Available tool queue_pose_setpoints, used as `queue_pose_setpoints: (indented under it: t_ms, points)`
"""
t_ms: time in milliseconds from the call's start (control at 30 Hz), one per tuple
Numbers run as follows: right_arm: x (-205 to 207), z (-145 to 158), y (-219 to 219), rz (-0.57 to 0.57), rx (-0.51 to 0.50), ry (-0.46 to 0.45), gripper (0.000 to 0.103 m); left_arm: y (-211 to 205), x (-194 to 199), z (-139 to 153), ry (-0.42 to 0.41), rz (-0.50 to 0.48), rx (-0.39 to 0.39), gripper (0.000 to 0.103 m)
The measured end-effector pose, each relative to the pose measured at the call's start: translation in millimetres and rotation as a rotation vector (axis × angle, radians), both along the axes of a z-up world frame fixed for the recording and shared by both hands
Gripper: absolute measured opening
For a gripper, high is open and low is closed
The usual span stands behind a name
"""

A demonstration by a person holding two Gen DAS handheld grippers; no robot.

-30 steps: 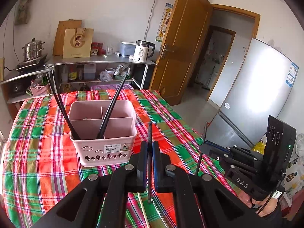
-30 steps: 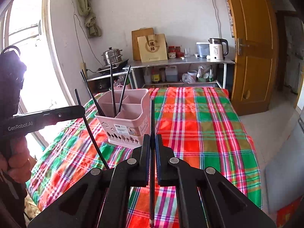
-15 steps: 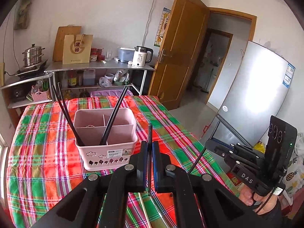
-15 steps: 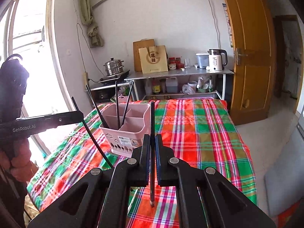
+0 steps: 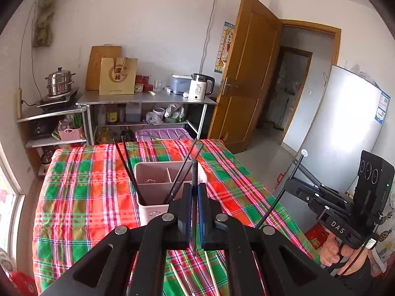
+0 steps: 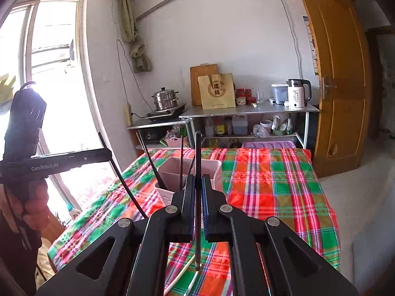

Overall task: Organize utensils
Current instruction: 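Lift the left gripper's black chopstick over the pink basket while the right gripper carries its own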

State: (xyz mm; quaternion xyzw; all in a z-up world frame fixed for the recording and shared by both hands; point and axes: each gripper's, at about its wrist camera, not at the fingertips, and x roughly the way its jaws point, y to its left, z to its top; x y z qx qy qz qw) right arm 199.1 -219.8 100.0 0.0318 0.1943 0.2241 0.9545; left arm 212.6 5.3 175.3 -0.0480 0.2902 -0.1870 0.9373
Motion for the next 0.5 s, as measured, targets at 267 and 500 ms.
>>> queue_pose_setpoints:
  t_ms: [267,500]
  points:
    - [26,32,29,0.050,0.048,-0.055,0.005,25,17,45,-0.066,0.060,0.019,0.004]
    - [55,52,50,0.051,0.078,-0.091,0.005,41,50,60,-0.069,0.096,0.014,0.004]
